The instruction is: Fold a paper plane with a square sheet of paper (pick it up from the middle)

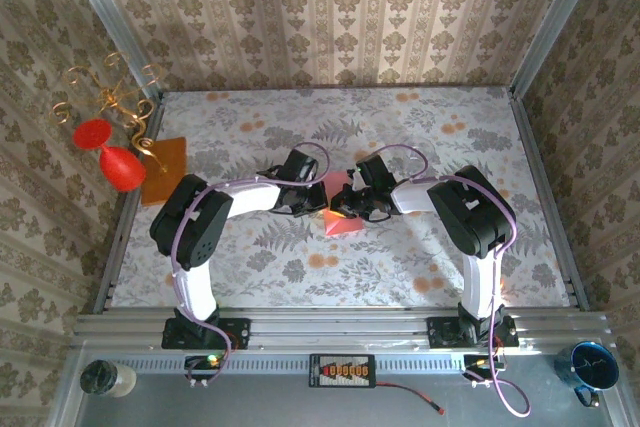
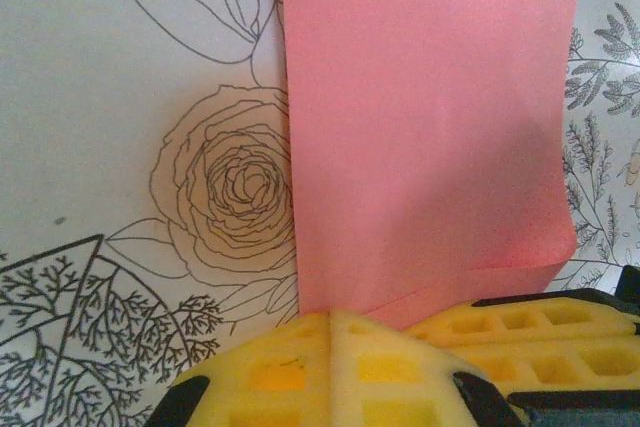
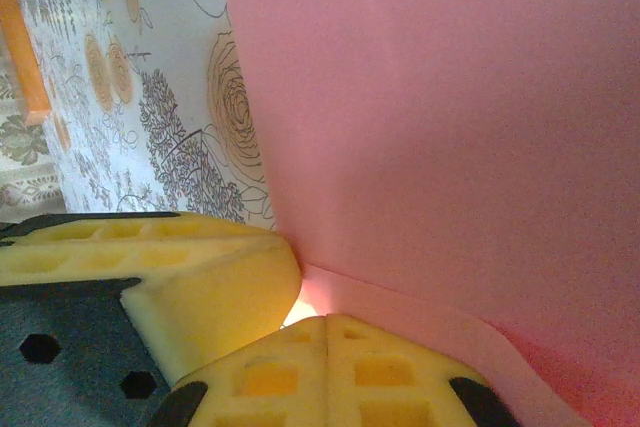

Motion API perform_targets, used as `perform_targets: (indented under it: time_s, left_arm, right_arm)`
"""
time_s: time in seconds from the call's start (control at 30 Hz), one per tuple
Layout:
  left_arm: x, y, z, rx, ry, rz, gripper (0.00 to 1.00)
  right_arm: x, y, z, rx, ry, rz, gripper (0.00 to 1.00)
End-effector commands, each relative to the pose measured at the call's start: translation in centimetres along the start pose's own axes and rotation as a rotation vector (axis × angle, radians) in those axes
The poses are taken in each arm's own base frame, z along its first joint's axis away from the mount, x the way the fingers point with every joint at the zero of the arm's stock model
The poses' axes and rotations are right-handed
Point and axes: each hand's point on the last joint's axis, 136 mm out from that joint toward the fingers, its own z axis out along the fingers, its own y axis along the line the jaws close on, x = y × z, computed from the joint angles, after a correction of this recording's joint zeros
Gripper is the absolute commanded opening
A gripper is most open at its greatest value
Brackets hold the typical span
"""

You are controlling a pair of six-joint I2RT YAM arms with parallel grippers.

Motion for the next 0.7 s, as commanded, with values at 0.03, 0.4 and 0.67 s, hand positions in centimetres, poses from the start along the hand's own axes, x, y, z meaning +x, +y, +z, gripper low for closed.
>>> perform_targets:
  time_s: [0.03, 0.4, 0.67]
  left_arm:
    - [1.5, 2.3, 1.0, -0.096, 0.057, -0.002, 0.0]
    - [1.8, 2.5, 1.2, -0.102, 0.075, 0.005, 0.0]
    - [1.8, 2.4, 1.2, -0.102, 0.082, 0.011, 0.0]
  right_arm:
    - [2.5, -3.5, -0.2, 0.11, 0.07, 0.101, 0.02]
    - [0.0, -1.4, -2.6, 0.114, 0.019, 0.026, 0.04]
    - [-0.9, -2.1, -2.2, 0.157, -0.001, 0.013, 0.04]
